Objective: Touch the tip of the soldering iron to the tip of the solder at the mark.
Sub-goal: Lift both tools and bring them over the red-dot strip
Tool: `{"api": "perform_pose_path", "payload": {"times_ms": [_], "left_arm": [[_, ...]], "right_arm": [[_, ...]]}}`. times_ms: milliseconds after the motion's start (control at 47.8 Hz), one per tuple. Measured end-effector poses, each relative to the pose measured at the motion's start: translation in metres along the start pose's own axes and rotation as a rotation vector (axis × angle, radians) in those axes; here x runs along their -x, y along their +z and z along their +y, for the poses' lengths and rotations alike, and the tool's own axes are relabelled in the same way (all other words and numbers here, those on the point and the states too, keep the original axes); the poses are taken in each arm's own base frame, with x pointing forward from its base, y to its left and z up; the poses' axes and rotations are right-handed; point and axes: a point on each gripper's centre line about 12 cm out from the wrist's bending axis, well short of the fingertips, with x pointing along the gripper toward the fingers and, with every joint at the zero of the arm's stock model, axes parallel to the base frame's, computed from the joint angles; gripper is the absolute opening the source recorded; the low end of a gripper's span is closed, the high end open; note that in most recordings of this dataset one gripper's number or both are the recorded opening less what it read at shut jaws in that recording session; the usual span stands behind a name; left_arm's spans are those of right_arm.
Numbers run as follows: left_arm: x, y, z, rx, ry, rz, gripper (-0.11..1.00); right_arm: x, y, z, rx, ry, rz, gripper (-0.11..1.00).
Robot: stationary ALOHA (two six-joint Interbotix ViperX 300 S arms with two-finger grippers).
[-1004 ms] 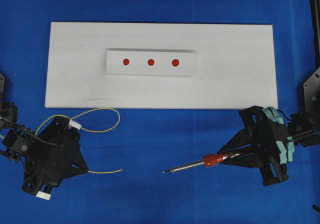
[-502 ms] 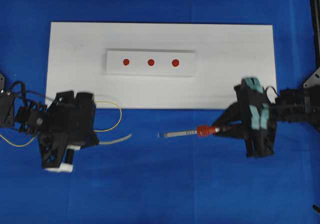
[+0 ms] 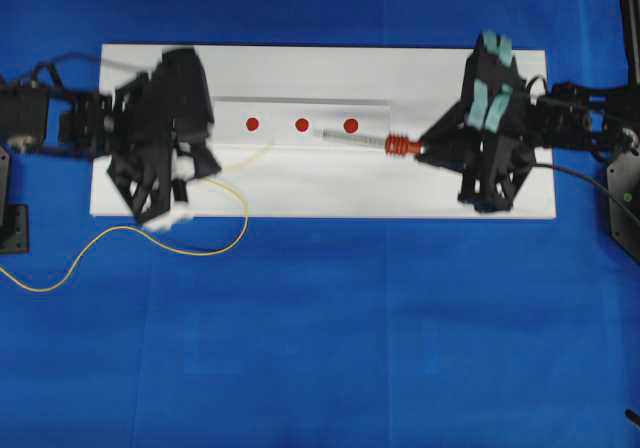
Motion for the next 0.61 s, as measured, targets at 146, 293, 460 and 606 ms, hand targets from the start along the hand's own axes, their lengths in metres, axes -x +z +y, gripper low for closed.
{"api": "perform_pose_path", "payload": {"times_ms": [146, 293, 460, 606], "left_arm": [[0.0, 0.009, 0.018, -0.012, 0.04, -0.018, 0.02], [0.0, 0.013, 0.022, -0.013, 0.048, -0.026, 0.02], [0.0, 0.012, 0.022, -0.009, 0.049, -0.023, 0.02], [0.0, 0.009, 0.023, -0.007, 0.05, -0.015, 0.02]], "right_arm": [[0.001, 0.005, -0.014, -0.007, -0.037, -0.009, 0.06], [0.001, 0.005, -0.017, -0.008, -0.046, -0.008, 0.06], [0.001, 0.008, -0.016, -0.008, -0.043, -0.008, 0.06], [0.001, 0.01, -0.015, -0.001, -0.04, -0.008, 0.06]]}}
